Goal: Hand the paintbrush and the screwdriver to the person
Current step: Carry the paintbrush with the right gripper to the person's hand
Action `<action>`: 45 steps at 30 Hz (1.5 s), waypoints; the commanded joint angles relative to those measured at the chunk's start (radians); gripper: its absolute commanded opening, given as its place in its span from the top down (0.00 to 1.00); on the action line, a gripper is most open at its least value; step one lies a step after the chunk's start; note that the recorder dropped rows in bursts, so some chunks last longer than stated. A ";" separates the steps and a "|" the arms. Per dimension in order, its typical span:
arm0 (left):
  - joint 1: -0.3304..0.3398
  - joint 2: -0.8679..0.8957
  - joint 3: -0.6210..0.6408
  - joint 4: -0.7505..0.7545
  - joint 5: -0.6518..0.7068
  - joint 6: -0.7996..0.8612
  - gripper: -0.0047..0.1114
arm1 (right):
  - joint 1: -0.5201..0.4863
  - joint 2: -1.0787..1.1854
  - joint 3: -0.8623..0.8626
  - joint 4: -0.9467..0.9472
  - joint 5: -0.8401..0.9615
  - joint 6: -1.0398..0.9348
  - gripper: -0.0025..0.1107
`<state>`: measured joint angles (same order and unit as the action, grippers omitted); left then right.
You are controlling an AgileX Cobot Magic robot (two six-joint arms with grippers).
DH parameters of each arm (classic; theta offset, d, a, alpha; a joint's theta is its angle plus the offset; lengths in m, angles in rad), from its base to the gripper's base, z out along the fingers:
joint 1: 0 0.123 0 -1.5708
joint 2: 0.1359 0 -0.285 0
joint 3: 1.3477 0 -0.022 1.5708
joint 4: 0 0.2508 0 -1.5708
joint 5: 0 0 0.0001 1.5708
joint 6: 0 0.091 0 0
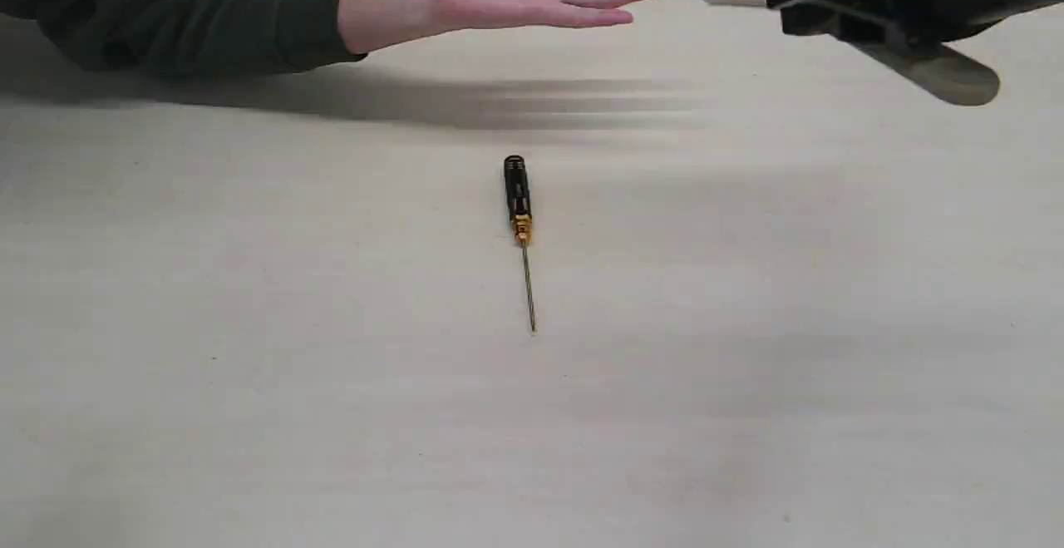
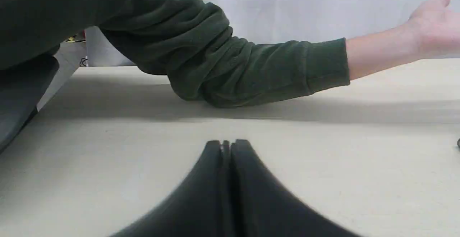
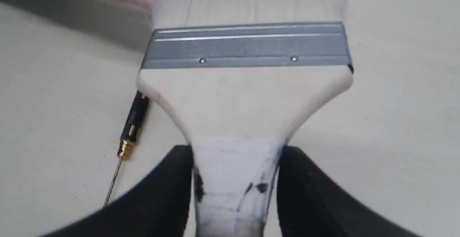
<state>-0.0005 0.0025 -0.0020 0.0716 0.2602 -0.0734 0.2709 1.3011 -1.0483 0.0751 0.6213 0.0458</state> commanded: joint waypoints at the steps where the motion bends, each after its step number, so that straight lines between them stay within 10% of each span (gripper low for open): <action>1: -0.005 -0.002 0.002 -0.005 -0.008 -0.002 0.96 | 0.000 0.000 0.004 0.023 -0.055 -0.013 0.94; 45: -0.005 -0.002 0.002 -0.002 -0.011 -0.002 0.96 | 0.087 0.804 -0.721 0.092 -0.114 -0.053 0.94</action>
<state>-0.0005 0.0025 -0.0020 0.0716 0.2602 -0.0734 0.3507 2.0843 -1.7517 0.1648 0.5067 -0.0103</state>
